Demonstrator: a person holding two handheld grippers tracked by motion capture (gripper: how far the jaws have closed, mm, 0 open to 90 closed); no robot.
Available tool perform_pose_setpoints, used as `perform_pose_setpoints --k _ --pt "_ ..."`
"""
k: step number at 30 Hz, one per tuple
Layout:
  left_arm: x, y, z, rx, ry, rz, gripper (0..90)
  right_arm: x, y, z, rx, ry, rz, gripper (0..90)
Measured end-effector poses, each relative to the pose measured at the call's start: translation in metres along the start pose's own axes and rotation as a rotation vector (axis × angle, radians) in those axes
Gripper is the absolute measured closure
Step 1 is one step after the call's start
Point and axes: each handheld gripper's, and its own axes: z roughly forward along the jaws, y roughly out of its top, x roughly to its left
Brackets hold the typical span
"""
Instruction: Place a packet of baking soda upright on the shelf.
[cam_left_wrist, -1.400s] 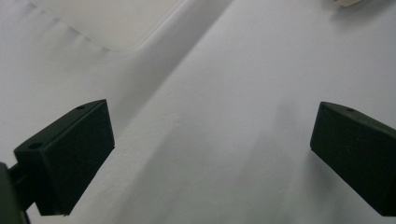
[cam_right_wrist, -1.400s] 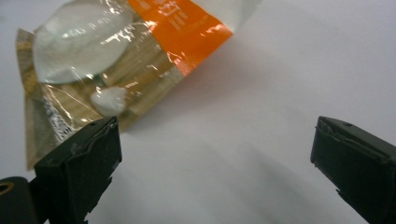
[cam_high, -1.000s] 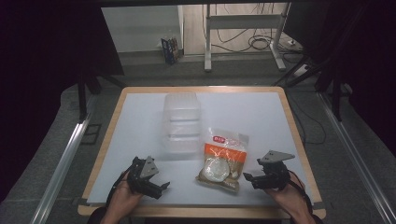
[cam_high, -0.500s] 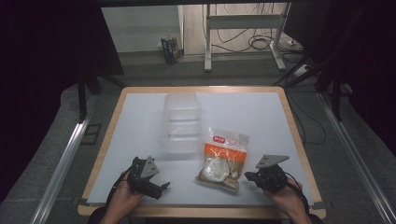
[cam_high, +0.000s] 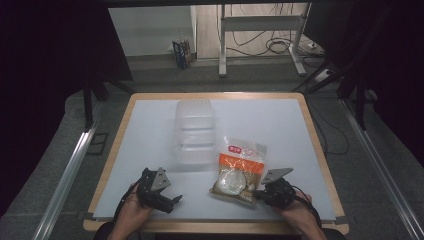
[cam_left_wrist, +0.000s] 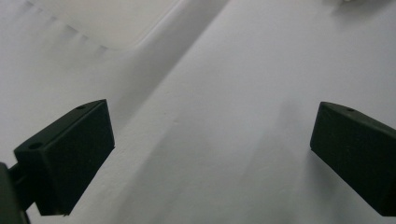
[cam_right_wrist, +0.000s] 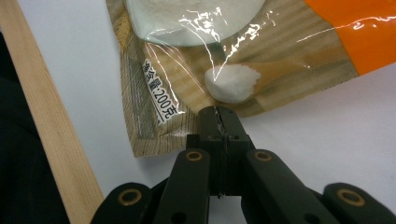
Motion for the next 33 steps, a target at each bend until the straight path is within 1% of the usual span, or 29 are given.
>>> perform_pose_setpoints --k 2,4,6,10,15,18,21,24,27,30,32,33 --pt "-0.001 0.0 0.001 -0.003 0.0 -0.003 0.0 0.0 0.0 0.0 0.001 0.005 0.003 88.9" --pt "-0.001 0.001 0.001 0.003 0.002 0.005 0.0 0.001 0.0 0.001 0.001 0.012 0.004 88.9" --pt "-0.001 0.0 0.001 0.004 0.002 0.002 0.0 0.001 0.001 0.001 0.003 0.028 0.003 88.9" --pt "-0.001 0.0 0.001 0.001 0.004 -0.003 0.0 0.005 0.003 0.004 0.004 0.042 -0.009 88.9" --pt "-0.001 0.001 0.002 0.002 0.004 -0.002 0.0 0.01 0.006 0.008 0.007 0.075 -0.024 88.9" --pt "-0.001 0.001 0.002 0.002 0.004 0.003 0.0 0.016 0.01 0.012 0.004 0.095 -0.04 88.9" --pt "-0.001 0.001 0.002 0.001 0.004 0.002 0.0 0.023 0.015 0.017 0.005 0.104 -0.056 88.9" --pt "-0.001 0.001 0.002 0.004 0.005 0.008 0.0 0.032 0.02 0.023 0.002 0.12 -0.075 88.9" --pt "-0.001 0.001 0.001 0.002 0.006 0.01 0.0 0.042 0.026 0.029 0.0 0.124 -0.094 88.9" --pt "-0.001 0.001 0.0 -0.008 0.007 0.004 0.0 0.05 0.03 0.035 0.003 0.156 -0.114 88.8" --pt "-0.001 0.001 0.0 -0.007 0.008 0.006 0.0 0.052 0.031 0.035 0.005 0.15 -0.127 88.8" --pt "-0.001 0.001 0.0 -0.008 0.008 0.005 0.0 0.052 0.031 0.034 0.006 0.148 -0.126 88.8"
